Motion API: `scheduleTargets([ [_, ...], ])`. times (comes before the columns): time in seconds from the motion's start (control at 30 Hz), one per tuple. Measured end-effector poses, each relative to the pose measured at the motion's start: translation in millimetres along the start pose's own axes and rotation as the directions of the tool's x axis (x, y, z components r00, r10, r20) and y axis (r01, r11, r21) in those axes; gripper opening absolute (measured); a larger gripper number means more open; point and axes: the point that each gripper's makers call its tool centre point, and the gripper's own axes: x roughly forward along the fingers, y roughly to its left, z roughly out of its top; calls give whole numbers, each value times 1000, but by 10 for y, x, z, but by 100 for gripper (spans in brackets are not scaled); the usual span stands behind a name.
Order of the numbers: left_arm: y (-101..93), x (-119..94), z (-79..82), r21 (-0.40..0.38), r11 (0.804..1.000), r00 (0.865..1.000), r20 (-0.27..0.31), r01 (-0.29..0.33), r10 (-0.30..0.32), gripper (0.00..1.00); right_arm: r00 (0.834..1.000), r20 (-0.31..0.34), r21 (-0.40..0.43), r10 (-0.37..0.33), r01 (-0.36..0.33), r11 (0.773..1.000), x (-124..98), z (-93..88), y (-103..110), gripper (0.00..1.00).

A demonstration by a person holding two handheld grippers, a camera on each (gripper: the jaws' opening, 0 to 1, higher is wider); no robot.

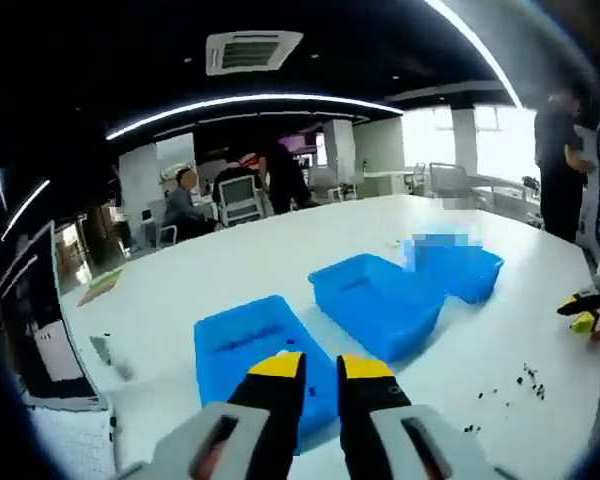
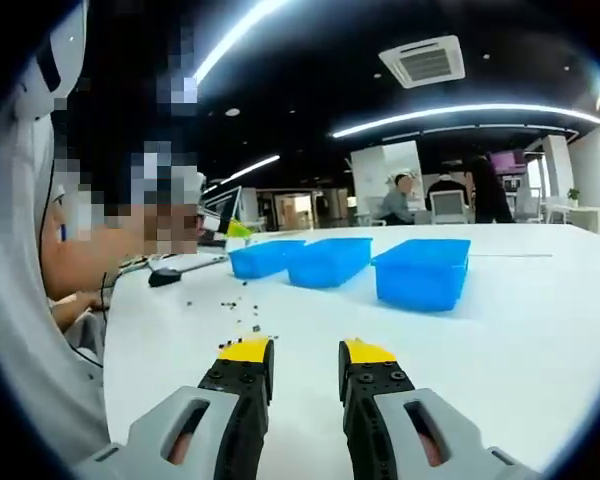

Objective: Pick up the resistors one by one and place each resistor into its matching bin, sorting the parts by color and model until every resistor is separated into the correct bin for its type

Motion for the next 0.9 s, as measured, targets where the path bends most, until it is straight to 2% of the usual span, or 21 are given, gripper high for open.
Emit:
scheduleTargets([
  [0.07, -109, -5, -26, -15, 999, 999, -22, 32, -33, 16, 1000, 1, 0, -1, 1, 1000, 6, 0, -4, 28],
  [0.17, -256, -22, -67, -62, 997, 999, -15, 44, -45, 16, 1000, 4, 0, -2, 2, 1000, 13, 4, -10, 28],
  [0.3, -470, 26, -318, -106, 992, 996, -59, 64, -71, 16, 1000, 19, 6, -4, 4, 1000, -8, 48, -20, 28],
  [0.4, -454, 87, -458, -148, 988, 994, -88, 43, -57, 16, 1000, 18, 7, -7, 7, 1000, -5, 28, -48, 28],
  [0.5, -411, 122, -523, -148, 989, 994, -107, 21, -37, 16, 1000, 9, 7, -4, 4, 1000, -4, -4, -61, 28],
  [0.6, -344, 177, -641, -192, 981, 990, -138, -13, -13, 16, 1000, 6, 3, -2, 2, 1000, -8, -12, -70, 28],
  [0.73, -329, 250, -764, -230, 973, 986, -167, -25, -14, 16, 1000, 10, 3, -9, 9, 1000, -18, -10, -103, 28],
  [0.9, -359, 274, -863, -242, 970, 981, -193, -29, -19, 15, 1000, 11, 4, -7, 7, 1000, -34, -4, -98, 28],
])
